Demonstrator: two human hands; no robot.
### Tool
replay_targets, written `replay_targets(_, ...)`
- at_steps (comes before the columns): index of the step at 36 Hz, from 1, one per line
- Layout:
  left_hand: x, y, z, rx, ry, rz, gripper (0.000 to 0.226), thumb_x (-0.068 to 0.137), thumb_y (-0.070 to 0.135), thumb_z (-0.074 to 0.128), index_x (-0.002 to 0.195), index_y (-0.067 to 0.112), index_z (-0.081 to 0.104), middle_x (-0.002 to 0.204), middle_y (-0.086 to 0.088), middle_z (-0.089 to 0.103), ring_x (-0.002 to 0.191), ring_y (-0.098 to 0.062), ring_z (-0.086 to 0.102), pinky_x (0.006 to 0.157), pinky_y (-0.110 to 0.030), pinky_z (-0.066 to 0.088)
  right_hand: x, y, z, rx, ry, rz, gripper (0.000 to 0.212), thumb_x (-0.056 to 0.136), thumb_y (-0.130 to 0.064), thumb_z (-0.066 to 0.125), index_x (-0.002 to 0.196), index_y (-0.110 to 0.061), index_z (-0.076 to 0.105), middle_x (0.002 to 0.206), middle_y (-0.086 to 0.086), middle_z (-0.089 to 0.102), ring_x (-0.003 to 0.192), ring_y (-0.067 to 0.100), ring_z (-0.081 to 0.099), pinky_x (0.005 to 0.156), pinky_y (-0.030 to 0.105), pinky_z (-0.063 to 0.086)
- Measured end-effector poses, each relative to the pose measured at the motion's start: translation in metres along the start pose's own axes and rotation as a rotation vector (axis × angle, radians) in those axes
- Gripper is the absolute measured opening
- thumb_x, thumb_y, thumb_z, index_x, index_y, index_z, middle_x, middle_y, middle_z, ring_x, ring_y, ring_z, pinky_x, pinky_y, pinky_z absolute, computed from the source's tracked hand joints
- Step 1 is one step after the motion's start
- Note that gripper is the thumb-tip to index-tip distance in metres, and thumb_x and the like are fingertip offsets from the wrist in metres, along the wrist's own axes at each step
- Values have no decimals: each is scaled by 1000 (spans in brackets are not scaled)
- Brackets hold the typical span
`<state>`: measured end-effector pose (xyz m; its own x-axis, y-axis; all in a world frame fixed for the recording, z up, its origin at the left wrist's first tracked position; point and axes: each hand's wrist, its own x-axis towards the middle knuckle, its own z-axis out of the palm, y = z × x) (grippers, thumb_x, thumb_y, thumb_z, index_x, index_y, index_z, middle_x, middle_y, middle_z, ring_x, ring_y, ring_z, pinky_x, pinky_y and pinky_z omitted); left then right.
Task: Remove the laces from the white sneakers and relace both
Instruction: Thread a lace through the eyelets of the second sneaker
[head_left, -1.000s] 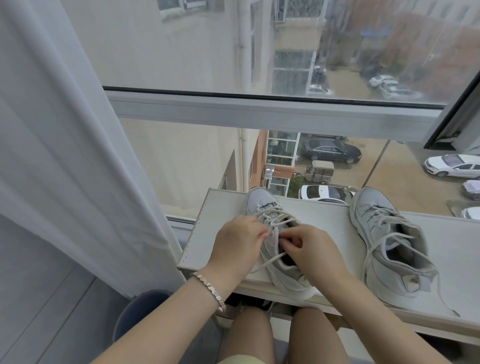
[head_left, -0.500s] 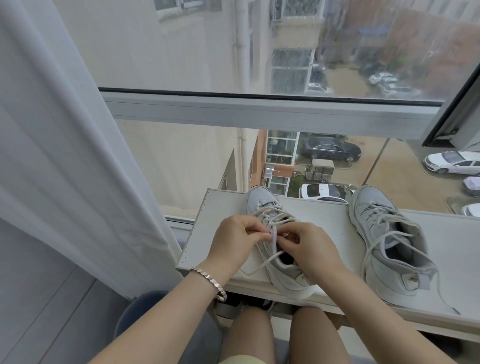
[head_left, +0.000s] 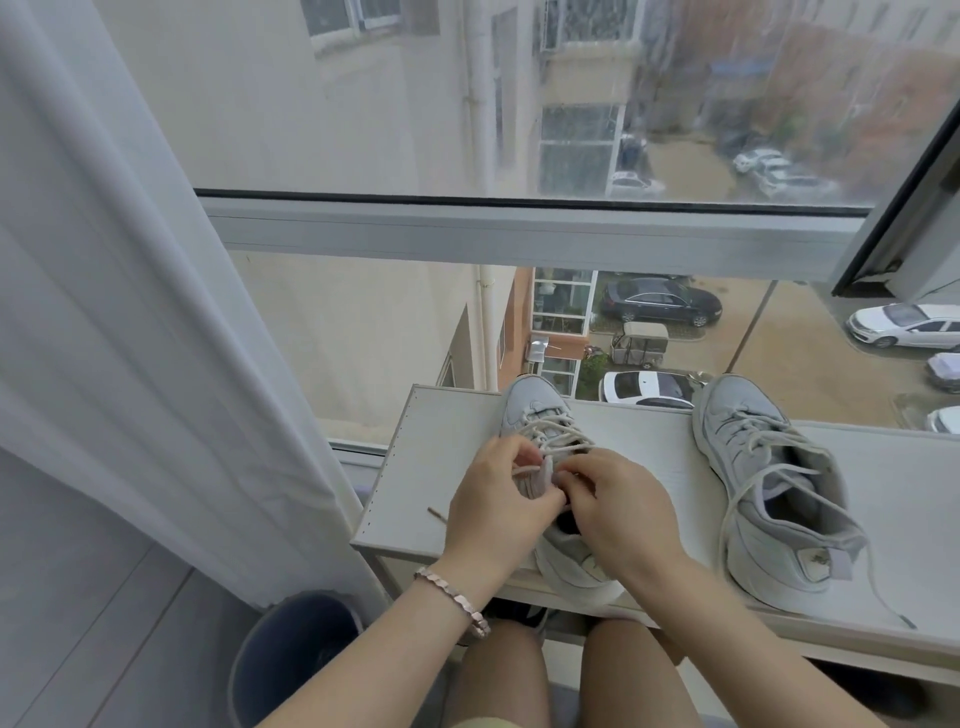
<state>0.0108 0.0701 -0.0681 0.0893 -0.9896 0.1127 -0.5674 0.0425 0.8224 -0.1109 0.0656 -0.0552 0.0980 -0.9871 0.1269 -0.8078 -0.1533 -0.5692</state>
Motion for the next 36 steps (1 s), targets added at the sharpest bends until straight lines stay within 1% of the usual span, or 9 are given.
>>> replay_targets(6,-5,-13,11,-165,119,-95,25,72,16,69,80,34,53,90,6,58,83,-6,57,69,-16,45,-20,14,-28,119,173,-84,12,88,-12,60,83,-14,71,70,-6,55,66,14,56,59,27,38)
replay_targets(11,-3,-8,19,-210,145,-156,37,73,14,70,97,35,50,102,12,48,95,-2,51,74,-10,38,-27,20,-67,922,179,25,26,84,-4,58,67,-23,65,81,4,68,75,7,66,69,14,49)
replay_targets(13,-2,-5,21,-224,114,-176,40,73,17,70,100,37,49,104,14,50,97,1,52,75,-14,40,-22,18,-72,1266,55,77,18,81,-15,52,69,-23,62,97,1,70,99,13,66,85,22,51)
replay_targets(15,-2,-2,22,-248,100,-189,43,72,18,71,97,43,46,100,19,56,92,8,54,73,-14,43,-18,14,-70,1560,-66,159,13,85,-13,43,76,-15,52,77,7,69,88,23,68,88,31,52)
replay_targets(18,-2,-1,20,-265,120,-217,44,74,17,70,95,44,42,92,23,59,84,12,56,74,-18,48,-17,6,-68,1626,-100,254,13,90,-11,36,79,-13,43,50,-3,30,45,15,37,65,27,54)
replay_targets(21,-1,-2,16,-248,161,-249,36,75,19,70,96,38,49,93,17,61,86,1,60,79,-30,54,-19,7,-93,1647,-193,282,7,77,-18,52,73,-15,48,56,-5,12,46,10,11,37,17,22)
replay_targets(26,2,-1,14,-126,152,-222,21,76,24,67,95,30,62,96,12,64,87,-4,60,79,-36,54,-19,22,-135,670,-564,340,25,90,-21,58,66,-20,64,44,-7,34,37,7,25,34,14,23)
replay_targets(31,0,1,14,-101,125,-207,25,77,23,66,101,28,64,103,10,63,93,-6,59,81,-36,53,-4,19,-97,103,-188,166,16,90,-41,52,85,-30,62,55,-10,54,47,4,46,50,19,40)
replay_targets(36,-4,2,10,-112,92,-172,31,79,21,64,109,30,64,106,9,61,95,-2,58,85,-31,52,5,8,-41,-105,-196,-7,27,89,-49,51,105,-29,59,95,-7,46,73,9,50,62,23,39)
